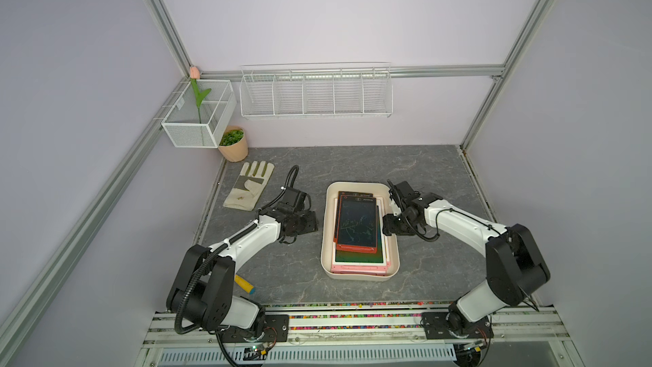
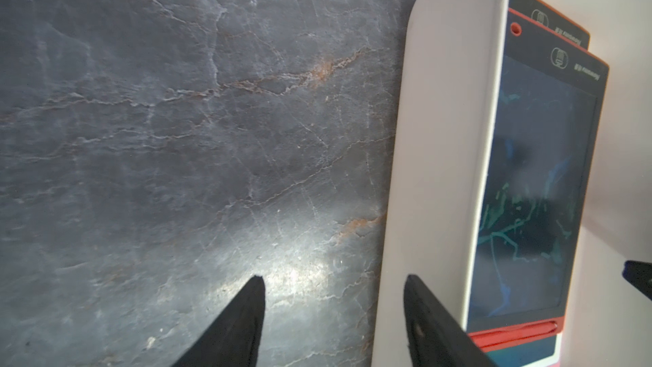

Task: Take out the writing tablet from the storage box
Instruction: Move the storage box to the center of the board.

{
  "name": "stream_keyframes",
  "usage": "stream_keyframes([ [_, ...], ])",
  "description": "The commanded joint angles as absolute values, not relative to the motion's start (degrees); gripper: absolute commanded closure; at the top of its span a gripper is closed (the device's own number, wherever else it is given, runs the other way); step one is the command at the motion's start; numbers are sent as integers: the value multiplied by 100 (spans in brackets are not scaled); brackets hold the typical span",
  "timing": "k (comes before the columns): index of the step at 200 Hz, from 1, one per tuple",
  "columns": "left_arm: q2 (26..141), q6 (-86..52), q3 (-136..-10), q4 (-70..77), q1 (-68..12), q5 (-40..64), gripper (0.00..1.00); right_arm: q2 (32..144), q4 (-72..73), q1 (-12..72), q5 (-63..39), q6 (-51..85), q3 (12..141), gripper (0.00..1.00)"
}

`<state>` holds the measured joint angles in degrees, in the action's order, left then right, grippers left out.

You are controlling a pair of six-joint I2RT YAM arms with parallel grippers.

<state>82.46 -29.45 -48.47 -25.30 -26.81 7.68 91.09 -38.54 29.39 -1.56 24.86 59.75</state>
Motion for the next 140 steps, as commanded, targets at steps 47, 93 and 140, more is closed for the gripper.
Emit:
stream_keyframes([
  [47, 7979, -2979, -5051, -3126, -2672, 536, 36, 9292, -3613, 3231, -438, 2940, 5889, 43],
  [93, 7745, -3141, -5140, -3494, -2560, 321, 33, 9563, -3357, 3508, -653, 3128, 6004, 47],
  [140, 7133, -3231, -5174, -3856, -1944, 427, 30, 10114, -3280, 4001, -659, 3361, 6544, 47],
])
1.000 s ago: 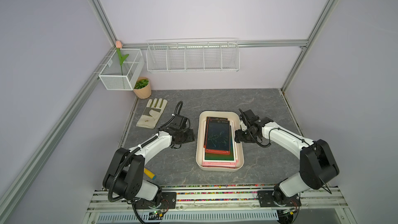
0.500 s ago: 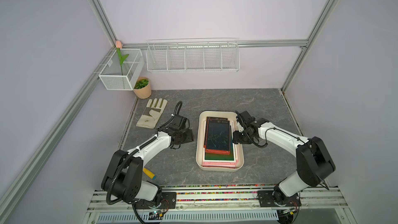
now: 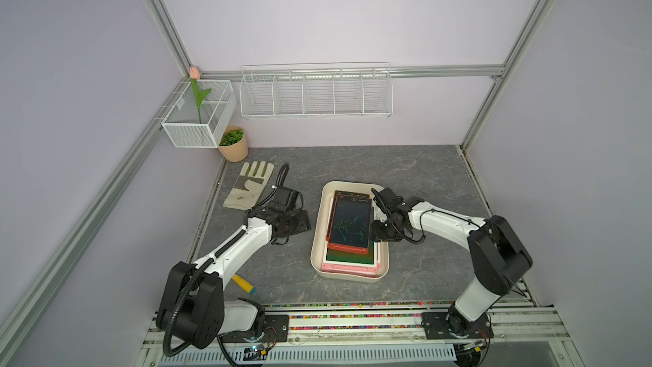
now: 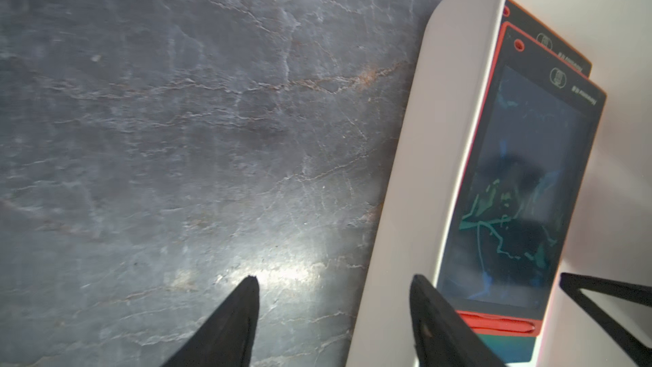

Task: Take out the writing tablet from the storage box
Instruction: Move the storage box to the center of the board.

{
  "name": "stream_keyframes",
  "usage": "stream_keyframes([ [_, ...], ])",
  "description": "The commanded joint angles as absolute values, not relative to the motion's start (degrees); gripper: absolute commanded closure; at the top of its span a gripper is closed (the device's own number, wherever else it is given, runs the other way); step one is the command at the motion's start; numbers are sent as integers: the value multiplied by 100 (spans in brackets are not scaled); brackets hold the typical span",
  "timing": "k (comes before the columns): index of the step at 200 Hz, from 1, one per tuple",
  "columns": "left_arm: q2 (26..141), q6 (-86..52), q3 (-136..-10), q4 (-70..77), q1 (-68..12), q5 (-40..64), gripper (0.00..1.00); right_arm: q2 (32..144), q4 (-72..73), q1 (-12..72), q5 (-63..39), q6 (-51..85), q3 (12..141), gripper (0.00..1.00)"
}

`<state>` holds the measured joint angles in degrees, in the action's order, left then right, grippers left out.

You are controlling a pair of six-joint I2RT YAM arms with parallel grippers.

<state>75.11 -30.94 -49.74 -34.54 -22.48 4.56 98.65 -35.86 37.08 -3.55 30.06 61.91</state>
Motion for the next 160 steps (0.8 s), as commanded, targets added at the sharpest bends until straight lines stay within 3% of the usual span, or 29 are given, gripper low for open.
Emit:
stream_keyframes([
  [1, 7122, -3224, -5171, -3866, -1930, 420, 30, 10129, -3284, 4013, -655, 3363, 6568, 47],
  [63, 6290, -3129, -5199, -4010, -1187, 392, 24, 11282, -3458, 4573, -591, 3404, 8003, 53],
  [160, 6579, -2768, -5855, -4335, -244, 458, 21, 13203, -3700, 5206, -817, 3534, 10587, 58],
])
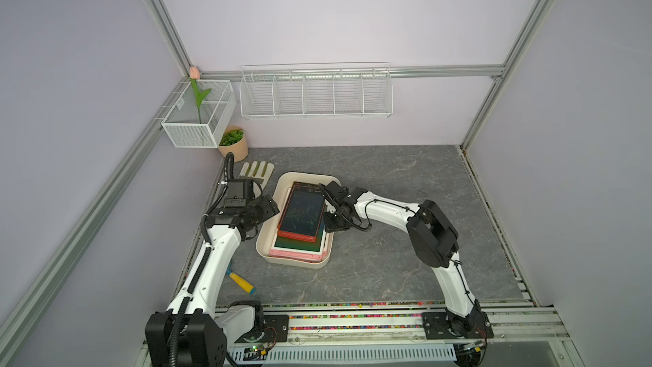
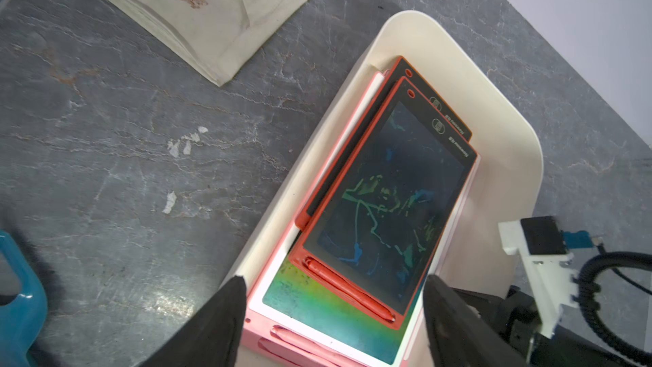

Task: Take out the writing tablet from the storage box
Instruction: Move the storage box to the center of the board.

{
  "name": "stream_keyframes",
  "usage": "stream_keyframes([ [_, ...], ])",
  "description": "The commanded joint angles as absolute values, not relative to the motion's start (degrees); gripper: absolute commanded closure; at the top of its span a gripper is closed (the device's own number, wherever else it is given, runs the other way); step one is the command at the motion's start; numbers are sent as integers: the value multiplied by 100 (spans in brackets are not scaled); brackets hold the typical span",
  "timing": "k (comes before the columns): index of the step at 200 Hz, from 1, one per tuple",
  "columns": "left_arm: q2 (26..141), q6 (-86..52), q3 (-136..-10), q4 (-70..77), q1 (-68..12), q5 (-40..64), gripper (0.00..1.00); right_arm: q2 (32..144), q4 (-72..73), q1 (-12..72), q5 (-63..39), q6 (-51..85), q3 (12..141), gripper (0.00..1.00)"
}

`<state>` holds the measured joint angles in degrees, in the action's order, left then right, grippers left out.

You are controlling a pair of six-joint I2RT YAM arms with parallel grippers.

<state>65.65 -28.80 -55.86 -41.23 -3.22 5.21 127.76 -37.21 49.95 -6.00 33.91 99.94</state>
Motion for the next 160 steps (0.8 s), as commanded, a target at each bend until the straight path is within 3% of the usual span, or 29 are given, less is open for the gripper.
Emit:
stream_keyframes([
  [1, 6577, -2768, -5858, -4338, -241, 458, 21, 13220, -3704, 5218, -822, 3534, 10620, 58],
  [65, 6842, -2707, -5793, -4196, -242, 418, 21, 13744, -4026, 5361, -891, 3412, 11448, 57],
  [103, 7108, -2686, -5706, -3966, -233, 477, 21, 13386, -3901, 5320, -648, 3270, 11225, 27],
  [160, 7703, -2577, -5790, -3720, -237, 595, 21, 12510, -3617, 5094, -446, 3050, 10682, 14],
])
